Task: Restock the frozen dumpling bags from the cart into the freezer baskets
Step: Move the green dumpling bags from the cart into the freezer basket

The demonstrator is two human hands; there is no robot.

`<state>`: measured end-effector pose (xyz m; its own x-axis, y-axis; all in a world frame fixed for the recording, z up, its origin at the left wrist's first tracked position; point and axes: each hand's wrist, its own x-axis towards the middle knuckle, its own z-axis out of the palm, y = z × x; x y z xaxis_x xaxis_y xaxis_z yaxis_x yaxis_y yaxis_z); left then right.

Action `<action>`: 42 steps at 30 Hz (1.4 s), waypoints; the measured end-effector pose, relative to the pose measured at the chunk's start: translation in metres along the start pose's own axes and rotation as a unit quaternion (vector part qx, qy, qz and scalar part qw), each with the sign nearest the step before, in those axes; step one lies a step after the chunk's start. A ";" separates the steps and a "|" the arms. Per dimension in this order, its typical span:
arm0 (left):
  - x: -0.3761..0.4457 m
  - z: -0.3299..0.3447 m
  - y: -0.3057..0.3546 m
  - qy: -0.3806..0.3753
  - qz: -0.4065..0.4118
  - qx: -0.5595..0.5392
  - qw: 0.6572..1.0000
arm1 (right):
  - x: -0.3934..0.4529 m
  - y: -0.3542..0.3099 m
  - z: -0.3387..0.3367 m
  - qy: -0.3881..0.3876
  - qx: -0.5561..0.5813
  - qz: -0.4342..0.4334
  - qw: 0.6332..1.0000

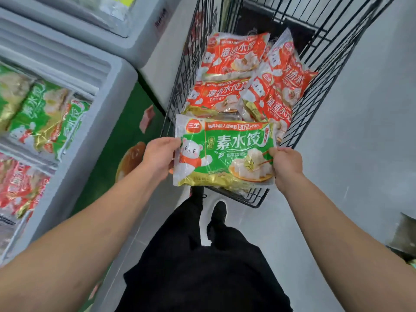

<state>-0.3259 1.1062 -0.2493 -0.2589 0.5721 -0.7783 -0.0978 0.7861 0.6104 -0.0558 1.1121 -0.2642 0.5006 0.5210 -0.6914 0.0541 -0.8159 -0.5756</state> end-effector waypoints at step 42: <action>-0.072 -0.428 -0.114 0.229 0.002 -0.382 0.896 | -0.314 -0.086 0.389 -0.294 -0.276 -0.333 0.852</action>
<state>-0.7072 0.8749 -0.2001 -0.6109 0.2812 -0.7401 -0.6788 0.2952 0.6724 -0.5533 1.1166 -0.1673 -0.3103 0.8181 -0.4841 0.6367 -0.1993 -0.7449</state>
